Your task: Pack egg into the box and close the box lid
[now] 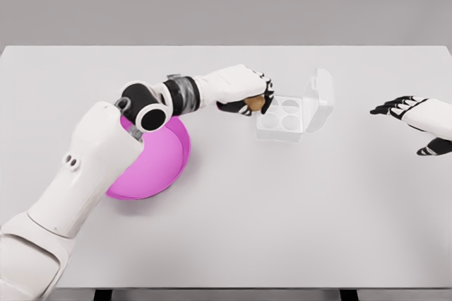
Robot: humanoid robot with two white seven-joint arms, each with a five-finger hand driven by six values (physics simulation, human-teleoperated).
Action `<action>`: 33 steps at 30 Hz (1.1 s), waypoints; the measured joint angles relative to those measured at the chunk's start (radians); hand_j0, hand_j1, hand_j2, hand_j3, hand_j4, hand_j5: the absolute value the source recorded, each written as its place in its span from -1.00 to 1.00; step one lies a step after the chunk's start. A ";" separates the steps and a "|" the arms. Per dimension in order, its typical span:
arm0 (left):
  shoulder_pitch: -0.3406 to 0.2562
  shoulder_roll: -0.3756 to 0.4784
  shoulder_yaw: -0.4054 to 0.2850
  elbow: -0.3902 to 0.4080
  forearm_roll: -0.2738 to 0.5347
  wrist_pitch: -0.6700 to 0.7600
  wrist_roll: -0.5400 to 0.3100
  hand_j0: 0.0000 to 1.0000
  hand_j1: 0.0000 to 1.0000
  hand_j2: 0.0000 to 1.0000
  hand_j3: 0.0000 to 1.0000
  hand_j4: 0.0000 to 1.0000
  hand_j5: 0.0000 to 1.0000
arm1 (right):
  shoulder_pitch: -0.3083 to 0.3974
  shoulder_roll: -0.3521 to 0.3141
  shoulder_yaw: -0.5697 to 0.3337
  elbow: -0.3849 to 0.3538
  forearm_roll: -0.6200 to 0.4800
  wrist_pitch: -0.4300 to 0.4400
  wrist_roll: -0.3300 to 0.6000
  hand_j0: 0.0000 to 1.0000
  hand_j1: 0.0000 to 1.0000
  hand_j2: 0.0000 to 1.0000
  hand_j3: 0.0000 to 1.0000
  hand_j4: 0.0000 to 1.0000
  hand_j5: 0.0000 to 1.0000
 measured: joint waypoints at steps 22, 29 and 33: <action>-0.023 -0.119 0.010 0.131 -0.002 0.001 0.000 -0.42 -0.42 -0.42 -0.42 -0.42 -0.42 | -0.009 0.011 0.006 0.027 0.009 0.000 0.000 1.00 1.00 1.00 1.00 1.00 1.00; -0.034 -0.134 0.013 0.175 -0.001 0.001 0.000 -0.42 -0.42 -0.42 -0.42 -0.42 -0.42 | -0.012 0.012 0.008 0.031 0.004 0.000 0.000 1.00 1.00 1.00 1.00 1.00 1.00; -0.040 -0.136 0.013 0.198 0.000 -0.002 0.000 -0.41 -0.41 -0.41 -0.41 -0.41 -0.41 | -0.017 0.019 0.007 0.034 0.002 0.000 0.000 1.00 1.00 1.00 1.00 1.00 1.00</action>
